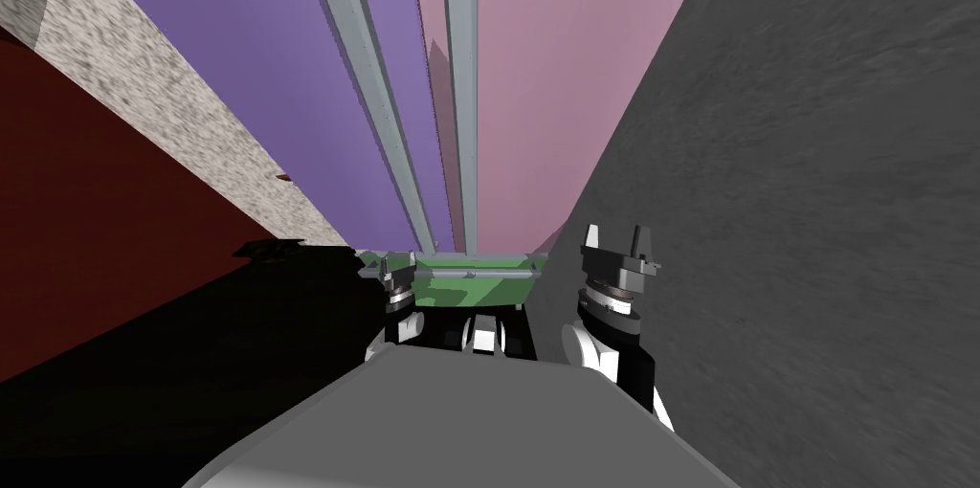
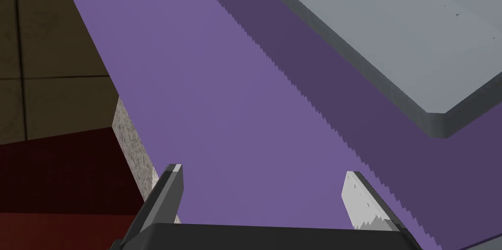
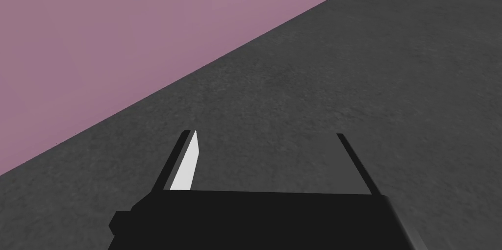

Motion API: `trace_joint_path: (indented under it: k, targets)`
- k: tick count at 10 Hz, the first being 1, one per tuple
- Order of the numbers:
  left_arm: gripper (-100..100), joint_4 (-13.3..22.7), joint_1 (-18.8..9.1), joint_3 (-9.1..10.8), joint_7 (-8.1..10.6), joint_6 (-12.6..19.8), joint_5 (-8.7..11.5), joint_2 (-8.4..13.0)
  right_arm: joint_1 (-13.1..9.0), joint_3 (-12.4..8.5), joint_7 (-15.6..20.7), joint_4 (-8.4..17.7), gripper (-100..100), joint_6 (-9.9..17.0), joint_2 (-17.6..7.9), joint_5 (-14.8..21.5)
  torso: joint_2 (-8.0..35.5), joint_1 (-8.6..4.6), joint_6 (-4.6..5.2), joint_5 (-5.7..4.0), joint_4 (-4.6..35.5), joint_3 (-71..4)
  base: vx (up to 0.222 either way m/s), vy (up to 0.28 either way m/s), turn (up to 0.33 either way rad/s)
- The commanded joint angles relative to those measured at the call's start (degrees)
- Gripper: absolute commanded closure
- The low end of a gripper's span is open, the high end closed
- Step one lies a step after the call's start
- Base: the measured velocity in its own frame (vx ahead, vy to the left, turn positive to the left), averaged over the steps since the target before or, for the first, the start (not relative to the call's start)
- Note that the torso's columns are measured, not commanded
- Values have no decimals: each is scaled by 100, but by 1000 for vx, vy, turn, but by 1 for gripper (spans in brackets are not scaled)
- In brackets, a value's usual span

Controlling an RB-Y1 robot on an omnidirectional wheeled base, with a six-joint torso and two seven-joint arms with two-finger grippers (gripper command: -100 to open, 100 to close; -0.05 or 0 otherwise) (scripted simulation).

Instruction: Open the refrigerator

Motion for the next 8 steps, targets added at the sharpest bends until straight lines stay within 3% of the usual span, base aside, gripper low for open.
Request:
trace_joint_path:
  k: [1, 5, 7, 8]
  targets:
    - [-100, 317, -97, -24, 82, -213, 57, -59, 0, 0, 0, 0, 0, 0, 0, 0, -8, -10, 0, -4, -2, -4, 72, -98, 11]
    - [-100, 877, -283, -64, 235, -601, 172, -254, 0, 0, 0, 0, 0, 0, 0, 0, 5, -7, 11, 1, 1, 3, 58, -83, 15]
    - [-100, 1155, -377, -80, 317, -815, 239, -543, 0, 0, 0, 0, 0, 0, 0, 0, -3, -2, 1, -1, -1, -2, 75, -116, 15]
    - [-100, 1201, -402, -68, 317, -813, 226, -446, 0, 0, 0, 0, 0, 0, 0, 0, 1, 9, 0, 1, 0, 0, 31, -54, 5]
